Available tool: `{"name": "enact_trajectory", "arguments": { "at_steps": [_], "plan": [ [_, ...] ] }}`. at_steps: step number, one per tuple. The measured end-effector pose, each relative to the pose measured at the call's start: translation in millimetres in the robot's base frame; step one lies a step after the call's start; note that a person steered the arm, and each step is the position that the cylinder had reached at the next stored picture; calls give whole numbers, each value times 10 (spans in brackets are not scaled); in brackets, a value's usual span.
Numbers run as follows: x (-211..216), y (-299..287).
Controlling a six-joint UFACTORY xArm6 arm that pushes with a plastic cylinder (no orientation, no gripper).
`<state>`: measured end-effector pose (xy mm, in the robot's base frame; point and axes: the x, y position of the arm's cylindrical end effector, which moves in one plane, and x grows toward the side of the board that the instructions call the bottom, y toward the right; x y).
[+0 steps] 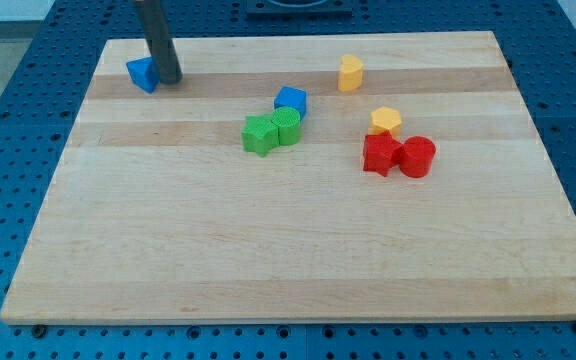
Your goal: Move your arm towards the top center
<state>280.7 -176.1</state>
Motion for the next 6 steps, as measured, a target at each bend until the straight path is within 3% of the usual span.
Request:
{"name": "enact_trajectory", "arguments": {
  "at_steps": [5,6],
  "plan": [
    [0,314],
    [-170,418]
  ]
}}
